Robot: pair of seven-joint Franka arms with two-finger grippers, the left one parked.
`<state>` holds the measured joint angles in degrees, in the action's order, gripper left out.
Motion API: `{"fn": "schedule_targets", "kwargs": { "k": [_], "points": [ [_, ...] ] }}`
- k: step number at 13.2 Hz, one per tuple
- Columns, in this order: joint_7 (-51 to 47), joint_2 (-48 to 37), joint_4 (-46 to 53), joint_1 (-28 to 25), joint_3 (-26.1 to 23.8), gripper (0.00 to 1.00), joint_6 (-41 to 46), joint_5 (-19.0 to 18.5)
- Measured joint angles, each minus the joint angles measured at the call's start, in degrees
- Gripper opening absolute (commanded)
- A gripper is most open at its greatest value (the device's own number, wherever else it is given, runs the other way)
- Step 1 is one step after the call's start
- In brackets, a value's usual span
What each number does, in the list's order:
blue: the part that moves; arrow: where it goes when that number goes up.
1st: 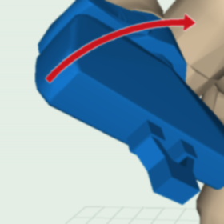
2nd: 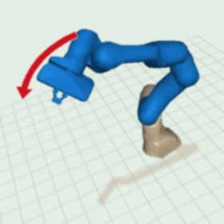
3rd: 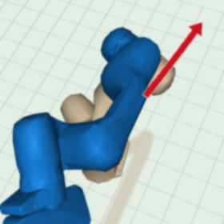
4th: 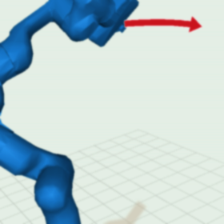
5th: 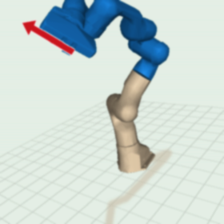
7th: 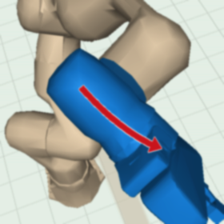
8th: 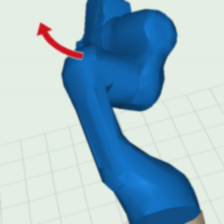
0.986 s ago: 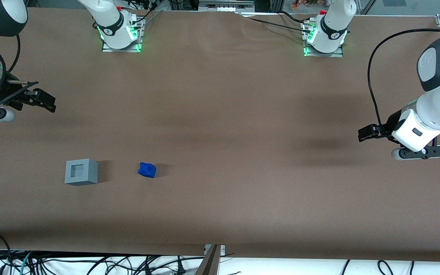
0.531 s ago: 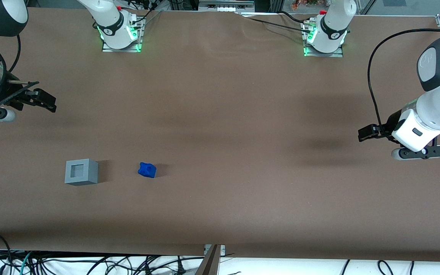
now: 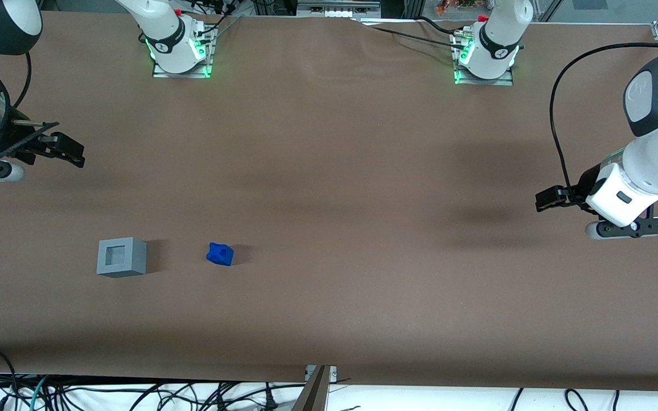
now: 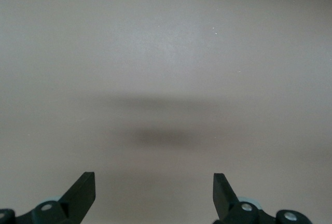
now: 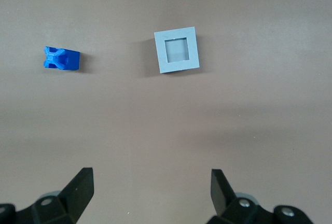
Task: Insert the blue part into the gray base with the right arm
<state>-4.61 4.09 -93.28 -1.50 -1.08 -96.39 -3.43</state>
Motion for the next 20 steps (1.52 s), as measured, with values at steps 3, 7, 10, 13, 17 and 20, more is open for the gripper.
{"fn": "schedule_targets", "kwargs": {
  "k": [3,7,10,13,17,20],
  "points": [
    [0.0,0.0,0.0,0.0,0.0,1.00,0.0,0.0],
    [0.0,0.1,0.0,0.0,0.0,1.00,0.1,0.0],
    [0.0,3.1,-0.1,-0.4,-0.5,1.00,-0.1,0.1],
    [0.0,6.7,-0.1,-3.3,-0.8,1.00,-5.0,0.2],
    [-3.7,12.5,0.0,-9.0,-0.9,1.00,-13.9,1.1],
    [-7.0,16.4,0.0,-9.9,-0.9,1.00,-17.7,2.1]
  ]
}}
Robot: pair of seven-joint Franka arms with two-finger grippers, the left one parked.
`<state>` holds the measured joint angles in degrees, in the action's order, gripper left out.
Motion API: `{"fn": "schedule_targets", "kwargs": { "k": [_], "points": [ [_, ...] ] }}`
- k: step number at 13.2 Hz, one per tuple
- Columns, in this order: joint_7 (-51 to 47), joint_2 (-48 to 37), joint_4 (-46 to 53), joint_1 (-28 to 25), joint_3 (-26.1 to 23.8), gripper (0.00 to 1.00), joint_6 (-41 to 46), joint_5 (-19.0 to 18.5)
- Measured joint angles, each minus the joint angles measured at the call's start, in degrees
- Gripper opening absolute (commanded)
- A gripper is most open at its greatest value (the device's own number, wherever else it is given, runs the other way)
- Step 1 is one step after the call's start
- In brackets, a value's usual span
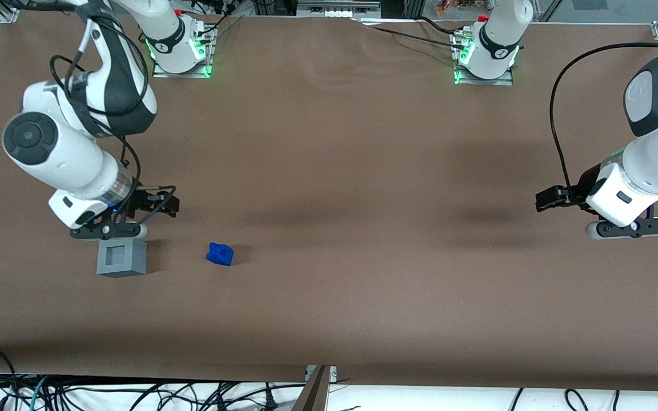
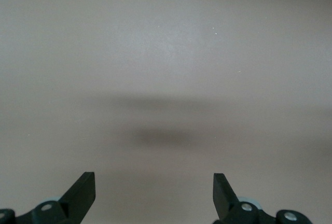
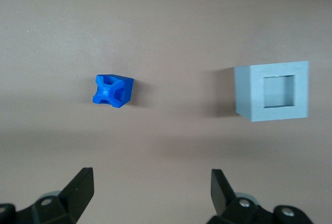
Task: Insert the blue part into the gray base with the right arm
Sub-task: 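Move the open right gripper over the blue part and lower it, then close the right gripper on the blue part and lift it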
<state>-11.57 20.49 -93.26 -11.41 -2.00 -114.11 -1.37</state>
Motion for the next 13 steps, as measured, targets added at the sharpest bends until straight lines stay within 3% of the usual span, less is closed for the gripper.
{"fn": "schedule_targets", "kwargs": {
  "k": [4,13],
  "points": [
    [-0.4,4.5,0.0,-1.6,0.0,1.00,-10.5,3.4],
    [-6.6,14.8,0.1,-3.7,0.0,0.99,-18.6,3.8]
  ]
}}
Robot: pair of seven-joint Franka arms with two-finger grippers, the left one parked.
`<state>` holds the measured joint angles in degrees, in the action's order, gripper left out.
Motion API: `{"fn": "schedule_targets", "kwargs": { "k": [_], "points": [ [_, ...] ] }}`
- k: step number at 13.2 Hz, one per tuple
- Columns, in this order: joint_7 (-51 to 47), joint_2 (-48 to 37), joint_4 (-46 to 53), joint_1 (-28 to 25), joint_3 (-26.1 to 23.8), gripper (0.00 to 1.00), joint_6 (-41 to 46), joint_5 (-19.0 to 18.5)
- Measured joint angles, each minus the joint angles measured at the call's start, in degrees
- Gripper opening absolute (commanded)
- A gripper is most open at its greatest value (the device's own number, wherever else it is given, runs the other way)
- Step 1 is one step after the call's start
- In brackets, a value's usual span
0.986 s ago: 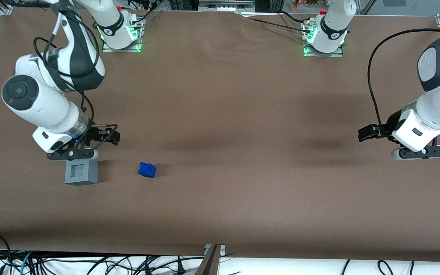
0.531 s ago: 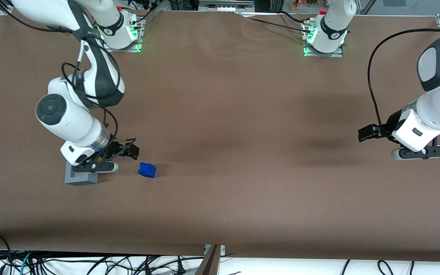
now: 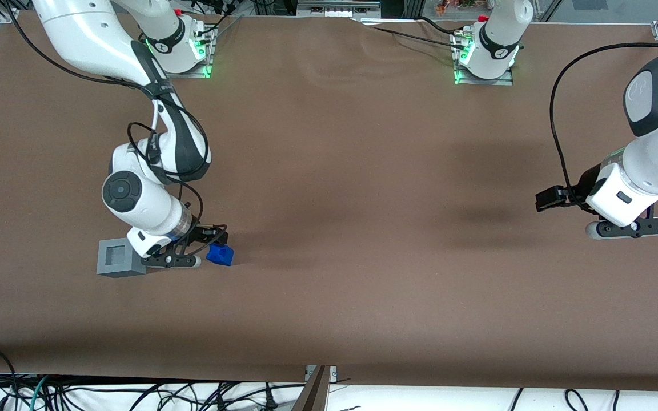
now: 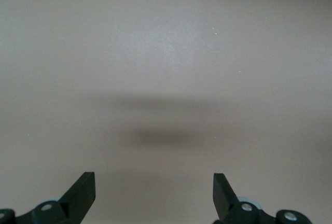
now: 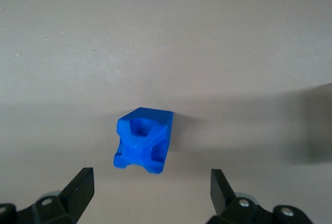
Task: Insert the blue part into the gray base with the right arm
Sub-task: 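Close the right gripper on the blue part and lift it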
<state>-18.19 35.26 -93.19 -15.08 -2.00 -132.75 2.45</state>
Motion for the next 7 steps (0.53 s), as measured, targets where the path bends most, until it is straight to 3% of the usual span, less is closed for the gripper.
{"fn": "schedule_targets", "kwargs": {
  "k": [7],
  "points": [
    [-6.6,5.8,2.3,-2.5,0.1,0.99,-3.7,0.0]
  ]
}}
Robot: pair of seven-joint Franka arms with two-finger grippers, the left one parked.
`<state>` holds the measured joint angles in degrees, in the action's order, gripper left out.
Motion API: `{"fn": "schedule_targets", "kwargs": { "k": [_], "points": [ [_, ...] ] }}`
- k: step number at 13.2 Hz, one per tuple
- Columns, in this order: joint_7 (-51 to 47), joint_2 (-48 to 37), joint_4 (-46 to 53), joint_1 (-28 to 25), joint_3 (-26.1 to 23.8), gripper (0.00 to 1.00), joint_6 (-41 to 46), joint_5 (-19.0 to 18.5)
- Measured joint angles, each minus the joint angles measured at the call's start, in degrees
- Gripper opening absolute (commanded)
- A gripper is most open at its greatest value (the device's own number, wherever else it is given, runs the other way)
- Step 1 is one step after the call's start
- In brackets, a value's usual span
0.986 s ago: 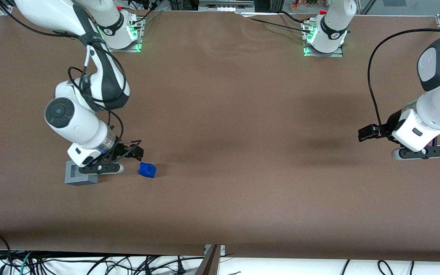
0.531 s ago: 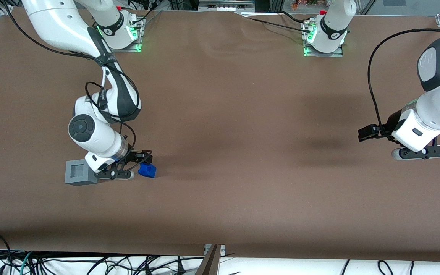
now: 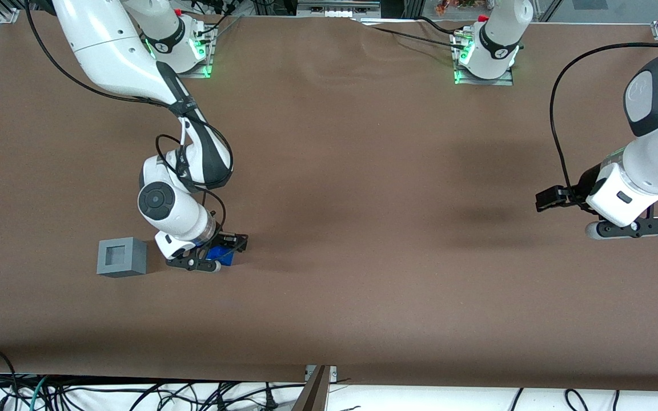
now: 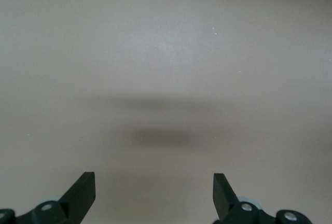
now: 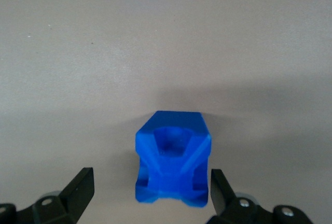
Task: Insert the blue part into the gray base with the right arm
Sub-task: 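Close the right gripper on the blue part and lift it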
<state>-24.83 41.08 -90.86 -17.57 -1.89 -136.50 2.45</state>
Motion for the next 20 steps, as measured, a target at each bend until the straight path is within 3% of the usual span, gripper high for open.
{"fn": "schedule_targets", "kwargs": {
  "k": [7,8,10,12,14,18,20],
  "points": [
    [0.1,0.4,1.6,0.2,0.7,0.99,-0.7,-2.2],
    [0.1,0.5,1.6,0.3,0.8,0.95,-0.7,-2.4],
    [0.1,0.6,1.6,0.3,0.9,0.53,-0.7,-2.7],
    [0.4,0.6,1.7,0.3,0.9,0.30,-0.7,-2.9],
    [0.6,0.6,1.8,0.2,0.9,0.25,-0.7,-3.4],
    [0.9,0.6,3.5,0.2,0.9,0.25,0.5,-4.4],
    [2.5,0.3,8.4,0.2,1.6,0.25,8.4,-4.7]
  ]
}}
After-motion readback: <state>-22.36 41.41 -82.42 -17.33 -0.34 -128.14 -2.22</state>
